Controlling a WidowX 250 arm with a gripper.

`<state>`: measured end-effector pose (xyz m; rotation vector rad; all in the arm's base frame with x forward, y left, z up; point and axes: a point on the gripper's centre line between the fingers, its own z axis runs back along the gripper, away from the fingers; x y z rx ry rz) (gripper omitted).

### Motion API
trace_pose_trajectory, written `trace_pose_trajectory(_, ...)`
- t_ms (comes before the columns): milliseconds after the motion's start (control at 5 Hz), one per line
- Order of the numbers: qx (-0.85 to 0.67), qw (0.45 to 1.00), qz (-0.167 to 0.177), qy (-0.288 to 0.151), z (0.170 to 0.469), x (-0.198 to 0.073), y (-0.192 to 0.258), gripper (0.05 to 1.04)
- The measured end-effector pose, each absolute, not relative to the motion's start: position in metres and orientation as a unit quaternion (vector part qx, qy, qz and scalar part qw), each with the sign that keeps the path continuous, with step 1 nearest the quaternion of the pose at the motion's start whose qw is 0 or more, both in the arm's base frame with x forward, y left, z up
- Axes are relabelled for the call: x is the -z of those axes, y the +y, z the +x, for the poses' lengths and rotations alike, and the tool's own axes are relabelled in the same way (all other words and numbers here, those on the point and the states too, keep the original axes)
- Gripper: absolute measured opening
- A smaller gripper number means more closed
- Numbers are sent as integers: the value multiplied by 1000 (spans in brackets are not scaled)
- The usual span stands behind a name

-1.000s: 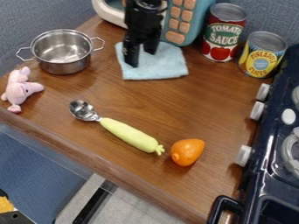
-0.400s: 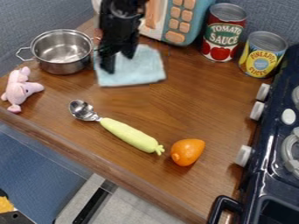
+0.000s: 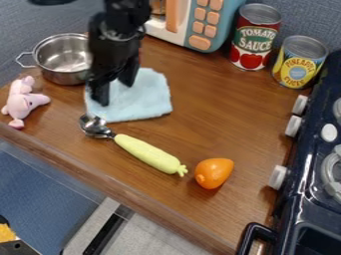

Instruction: Move the blue cloth above the yellow spoon

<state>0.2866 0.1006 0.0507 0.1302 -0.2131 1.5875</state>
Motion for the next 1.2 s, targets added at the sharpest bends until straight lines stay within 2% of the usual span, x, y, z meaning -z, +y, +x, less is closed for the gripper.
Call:
trace_pose_trajectory(200,-720,685,68,-91,267,-52,107,1000)
trace_pose_trajectory(400,-720,685,72,-85,261,-55,107,1000)
trace_pose_trajectory(600,-720,687,55,-85,272,-67,106,999)
trace_pose_trajectory(1000,-726,673,7,-145,288,-130,108,999)
trace_pose_trajectory(1200,-725,672,4,-148,289,-133,108,999)
